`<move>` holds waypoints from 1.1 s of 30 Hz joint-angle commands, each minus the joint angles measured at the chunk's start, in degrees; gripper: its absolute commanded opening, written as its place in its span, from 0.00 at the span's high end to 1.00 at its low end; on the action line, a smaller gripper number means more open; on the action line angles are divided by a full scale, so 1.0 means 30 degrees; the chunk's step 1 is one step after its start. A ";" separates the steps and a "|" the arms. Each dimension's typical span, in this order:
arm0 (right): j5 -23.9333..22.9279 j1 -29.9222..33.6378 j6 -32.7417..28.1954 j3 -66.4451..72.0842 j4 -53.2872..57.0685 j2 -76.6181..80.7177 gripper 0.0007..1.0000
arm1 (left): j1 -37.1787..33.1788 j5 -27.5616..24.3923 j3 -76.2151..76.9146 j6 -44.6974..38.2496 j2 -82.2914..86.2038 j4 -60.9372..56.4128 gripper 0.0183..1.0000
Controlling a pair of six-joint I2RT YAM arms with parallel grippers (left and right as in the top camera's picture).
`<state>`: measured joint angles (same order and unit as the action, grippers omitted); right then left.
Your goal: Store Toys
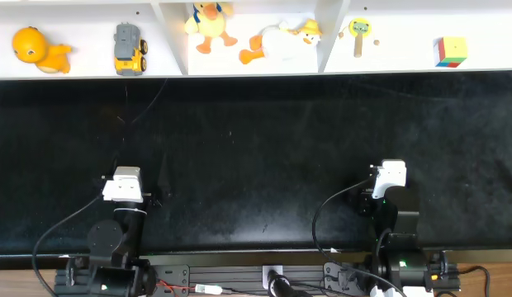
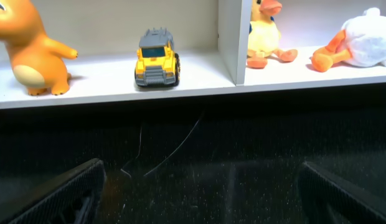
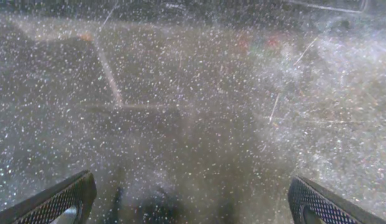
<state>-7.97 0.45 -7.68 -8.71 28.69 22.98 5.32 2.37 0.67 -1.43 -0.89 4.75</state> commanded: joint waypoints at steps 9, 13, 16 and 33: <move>0.0306 0.0131 0.1719 0.0189 0.0233 -0.1384 0.00 | 0.0087 -0.0109 -0.0066 -0.0153 0.0240 0.0007 0.00; -0.0044 0.0131 0.1202 0.0189 0.0313 -0.3067 0.00 | 0.0087 -0.0117 -0.0066 -0.0153 0.0240 0.0007 0.00; 0.0080 0.0102 0.0277 0.0233 -0.0051 -0.3978 0.01 | 0.0087 -0.0109 -0.0066 -0.0153 0.0240 0.0007 0.00; 0.4262 -0.0372 0.1290 0.1545 -0.5209 -0.7708 0.00 | 0.0087 -0.0117 -0.0066 -0.0153 0.0240 0.0007 0.00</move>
<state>4.14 0.36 -5.91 -4.51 13.87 2.55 5.32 2.37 0.67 -1.45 -0.89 4.75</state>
